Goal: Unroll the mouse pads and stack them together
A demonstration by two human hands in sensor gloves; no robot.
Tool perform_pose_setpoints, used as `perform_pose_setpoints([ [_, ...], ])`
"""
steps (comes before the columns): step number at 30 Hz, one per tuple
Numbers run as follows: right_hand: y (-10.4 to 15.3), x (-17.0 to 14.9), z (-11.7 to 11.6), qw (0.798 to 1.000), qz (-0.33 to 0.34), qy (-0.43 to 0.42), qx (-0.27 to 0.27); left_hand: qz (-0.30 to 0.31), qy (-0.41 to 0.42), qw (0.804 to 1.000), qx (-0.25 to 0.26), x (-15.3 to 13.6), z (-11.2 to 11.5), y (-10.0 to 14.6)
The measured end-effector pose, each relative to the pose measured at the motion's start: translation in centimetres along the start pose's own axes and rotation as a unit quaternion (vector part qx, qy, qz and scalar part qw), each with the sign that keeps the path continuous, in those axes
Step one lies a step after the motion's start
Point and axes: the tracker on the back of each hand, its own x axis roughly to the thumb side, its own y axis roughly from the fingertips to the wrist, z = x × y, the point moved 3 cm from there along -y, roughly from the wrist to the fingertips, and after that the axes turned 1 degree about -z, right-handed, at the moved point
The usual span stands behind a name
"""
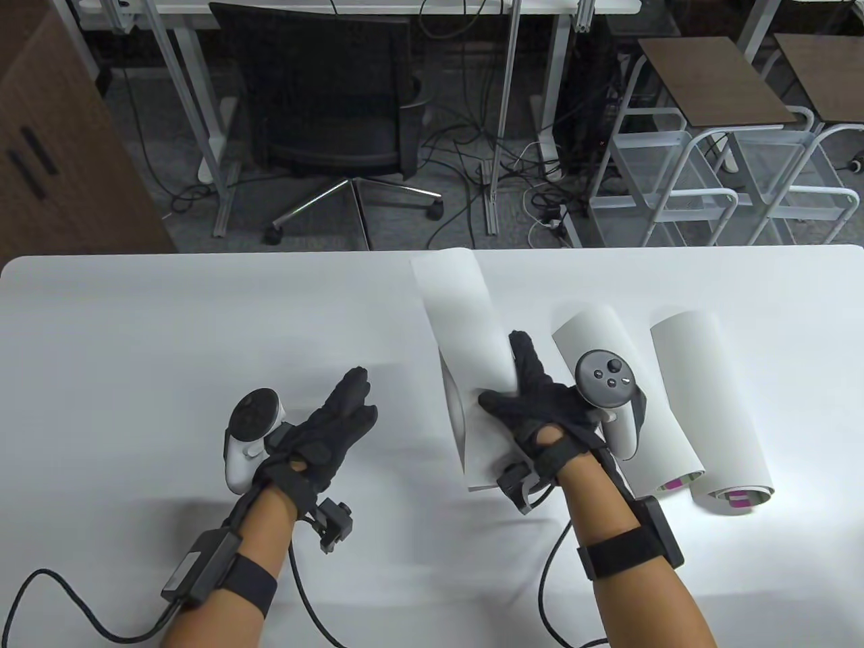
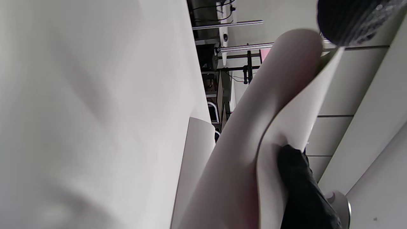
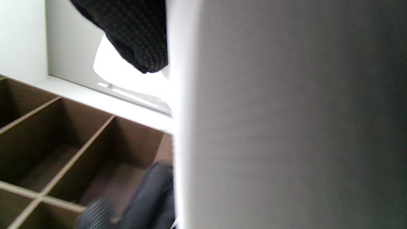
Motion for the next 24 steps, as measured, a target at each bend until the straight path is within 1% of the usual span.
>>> perform_pose_setpoints([
  [1, 0.0, -0.1, -0.5, 1.0, 0.006, -0.011, 0.012, -0.005, 0.008, 1.0, -0.003, -0.2, 0.3, -0.2],
  [3, 0.0, -0.4, -2.4, 0.997, 0.018, -0.054, 0.055, -0.009, 0.033, 0.999, -0.032, -0.6, 1.4, -0.7],
  [4, -0.1, -0.4, -2.9, 0.995, 0.021, -0.068, 0.07, -0.012, 0.04, 0.998, -0.043, -0.7, 1.8, -0.8],
  [8, -0.2, -1.0, -5.3, 0.984, 0.033, -0.121, 0.13, -0.01, 0.048, 0.995, -0.09, -0.9, 3.7, -1.2],
  [9, -0.2, -1.2, -5.6, 0.982, 0.032, -0.127, 0.137, -0.004, 0.06, 0.993, -0.104, -1.0, 4.1, -1.3],
  [12, -0.2, -2.0, -6.2, 0.974, 0.027, -0.157, 0.159, -0.002, 0.107, 0.988, -0.114, -1.3, 4.4, -1.3],
  [14, -0.1, -2.4, -6.7, 0.976, 0.017, -0.135, 0.172, -0.007, 0.104, 0.987, -0.12, -1.6, 4.6, -1.3],
  [16, -0.1, -2.5, -7.0, 0.978, 0.012, -0.107, 0.176, -0.01, 0.109, 0.987, -0.119, -1.7, 4.7, -1.4],
  [19, -0.1, -2.6, -7.0, 0.985, -0.005, -0.083, 0.15, -0.027, 0.15, 0.984, -0.092, -1.9, 4.8, -1.3],
  [20, -0.1, -2.5, -7.0, 0.984, -0.01, -0.08, 0.156, -0.03, 0.163, 0.983, -0.072, -2.1, 4.6, -1.3],
  [21, 0.0, -2.5, -6.9, 0.983, -0.017, -0.076, 0.164, -0.037, 0.172, 0.982, -0.063, -2.3, 4.4, -1.2],
  [23, 0.1, -2.5, -6.5, 0.984, -0.023, -0.067, 0.165, -0.039, 0.18, 0.981, -0.06, -2.4, 3.9, -1.1],
  [24, 0.2, -2.5, -6.0, 0.985, -0.021, -0.064, 0.156, -0.037, 0.175, 0.982, -0.054, -2.5, 3.5, -1.1],
])
